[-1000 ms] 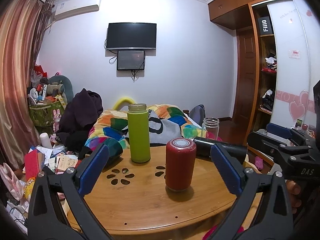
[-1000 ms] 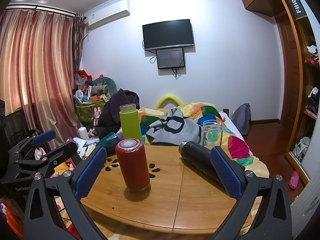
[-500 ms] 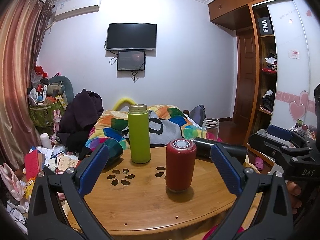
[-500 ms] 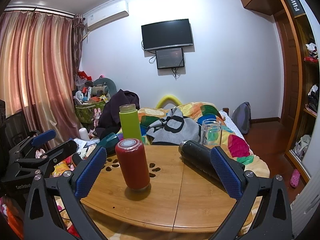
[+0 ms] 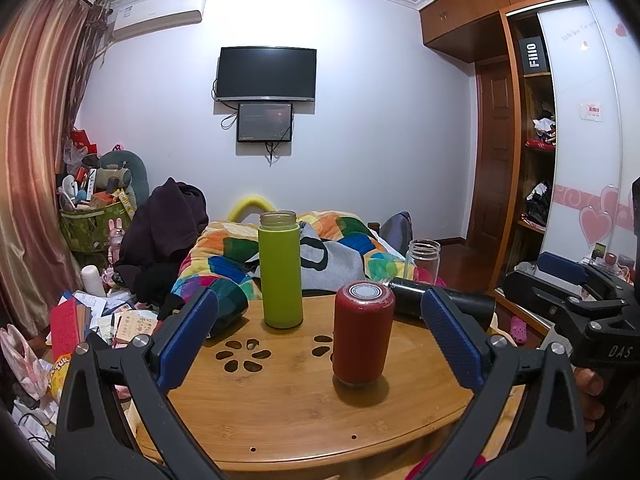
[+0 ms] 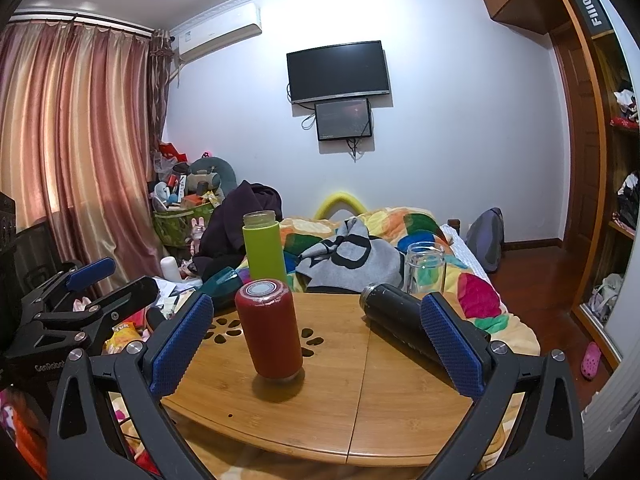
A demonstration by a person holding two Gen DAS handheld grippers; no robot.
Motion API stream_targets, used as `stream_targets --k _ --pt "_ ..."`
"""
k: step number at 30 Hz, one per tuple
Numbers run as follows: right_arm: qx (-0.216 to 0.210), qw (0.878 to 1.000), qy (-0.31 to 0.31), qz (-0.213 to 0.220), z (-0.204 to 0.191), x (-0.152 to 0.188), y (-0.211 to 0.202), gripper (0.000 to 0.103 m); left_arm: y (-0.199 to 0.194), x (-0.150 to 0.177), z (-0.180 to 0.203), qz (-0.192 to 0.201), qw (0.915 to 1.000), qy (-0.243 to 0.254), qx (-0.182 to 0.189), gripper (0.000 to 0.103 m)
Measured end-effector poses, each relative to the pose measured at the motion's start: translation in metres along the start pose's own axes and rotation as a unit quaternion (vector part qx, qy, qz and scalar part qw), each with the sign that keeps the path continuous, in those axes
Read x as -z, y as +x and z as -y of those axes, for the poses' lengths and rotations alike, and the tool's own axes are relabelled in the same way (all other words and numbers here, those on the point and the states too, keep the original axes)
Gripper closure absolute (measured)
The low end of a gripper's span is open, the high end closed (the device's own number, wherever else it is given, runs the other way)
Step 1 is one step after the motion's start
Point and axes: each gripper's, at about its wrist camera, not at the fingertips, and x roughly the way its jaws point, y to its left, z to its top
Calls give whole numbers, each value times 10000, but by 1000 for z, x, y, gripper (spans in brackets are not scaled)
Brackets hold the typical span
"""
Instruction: Flip cup upside down
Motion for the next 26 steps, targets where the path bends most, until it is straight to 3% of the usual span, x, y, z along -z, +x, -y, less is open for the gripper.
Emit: stream_targets --k 26 --pt "-5 10000 28 -4 -1 0 0 0 -3 -1 -2 16 10000 -95 21 0"
